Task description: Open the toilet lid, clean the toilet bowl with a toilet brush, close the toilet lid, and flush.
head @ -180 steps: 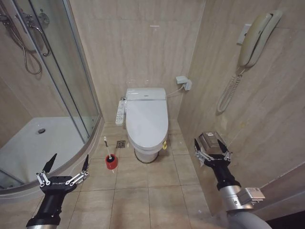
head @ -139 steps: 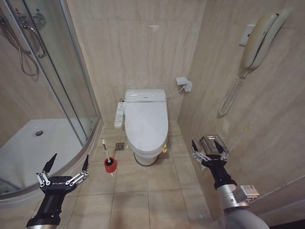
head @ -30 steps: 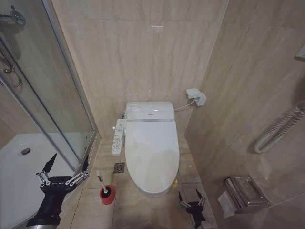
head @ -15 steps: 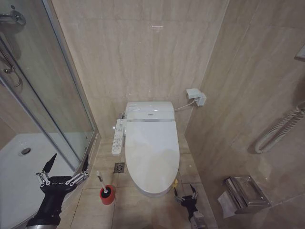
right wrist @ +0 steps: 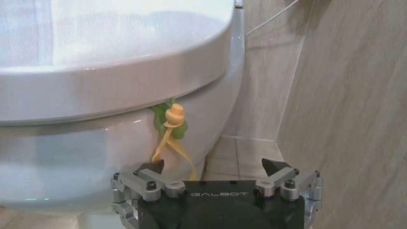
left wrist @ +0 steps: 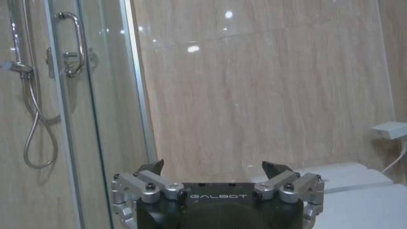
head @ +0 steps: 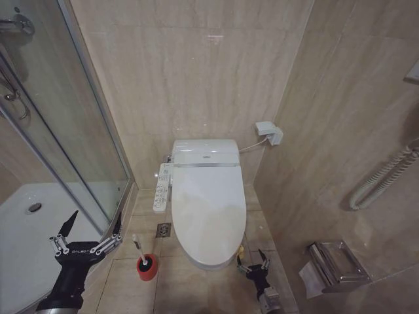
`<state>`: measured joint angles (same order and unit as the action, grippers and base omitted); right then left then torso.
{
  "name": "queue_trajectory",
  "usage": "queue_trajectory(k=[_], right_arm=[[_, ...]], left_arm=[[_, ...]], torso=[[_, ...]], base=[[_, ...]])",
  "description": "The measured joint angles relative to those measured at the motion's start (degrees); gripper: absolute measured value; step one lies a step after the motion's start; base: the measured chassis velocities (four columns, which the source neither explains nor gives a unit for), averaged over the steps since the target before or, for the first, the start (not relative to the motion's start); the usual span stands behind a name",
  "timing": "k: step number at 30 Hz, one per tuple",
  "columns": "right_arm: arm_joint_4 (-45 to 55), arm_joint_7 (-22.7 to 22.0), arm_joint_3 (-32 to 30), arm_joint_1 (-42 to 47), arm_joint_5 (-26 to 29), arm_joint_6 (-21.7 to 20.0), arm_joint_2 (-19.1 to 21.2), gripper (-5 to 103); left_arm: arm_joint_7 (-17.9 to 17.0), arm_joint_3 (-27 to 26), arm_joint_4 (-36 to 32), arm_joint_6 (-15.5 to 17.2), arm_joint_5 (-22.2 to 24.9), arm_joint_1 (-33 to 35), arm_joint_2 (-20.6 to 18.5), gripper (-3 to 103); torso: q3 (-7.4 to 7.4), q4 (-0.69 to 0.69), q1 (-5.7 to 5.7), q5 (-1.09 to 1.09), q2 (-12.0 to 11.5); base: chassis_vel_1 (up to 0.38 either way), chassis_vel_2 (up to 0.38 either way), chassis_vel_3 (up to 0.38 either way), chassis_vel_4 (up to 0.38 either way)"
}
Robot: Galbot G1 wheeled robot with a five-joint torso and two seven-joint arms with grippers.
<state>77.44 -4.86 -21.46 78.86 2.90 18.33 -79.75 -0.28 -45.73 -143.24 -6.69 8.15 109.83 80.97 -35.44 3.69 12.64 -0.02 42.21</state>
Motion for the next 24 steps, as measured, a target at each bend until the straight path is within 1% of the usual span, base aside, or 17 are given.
queue_trajectory(k=[9,18,19,24], right_arm=[[-1.6,0.2,0.4,-1.2,-0.4,0.2,-0.5,100],[-3.4,0.2,0.4,-3.6,-0.9,0.1,-0.6,100],[-3.5,0.2,0.4,-3.7,-0.9,0.1,-0.6,95],[-3.6,1.2,0.4,-3.9,-0.9,0.2,-0.6,95]], left_arm=[[0.0,0.0,0.0,0.0,0.0,0.0,0.0,100],[0.0,0.0,0.0,0.0,0.0,0.0,0.0,100],[0.0,0.0,0.0,0.0,0.0,0.0,0.0,100],[0.0,0.0,0.0,0.0,0.0,0.0,0.0,100]], torso=[[0.00,0.02,0.00,-0.02,0.0],[-0.01,0.00,0.00,0.02,0.0],[-0.01,0.00,0.00,0.02,0.0],[-0.01,-0.02,0.00,0.03,0.0]], base=[[0.000,0.000,0.000,0.000],[0.000,0.000,0.000,0.000],[0.000,0.000,0.000,0.000],[0.000,0.000,0.000,0.000]])
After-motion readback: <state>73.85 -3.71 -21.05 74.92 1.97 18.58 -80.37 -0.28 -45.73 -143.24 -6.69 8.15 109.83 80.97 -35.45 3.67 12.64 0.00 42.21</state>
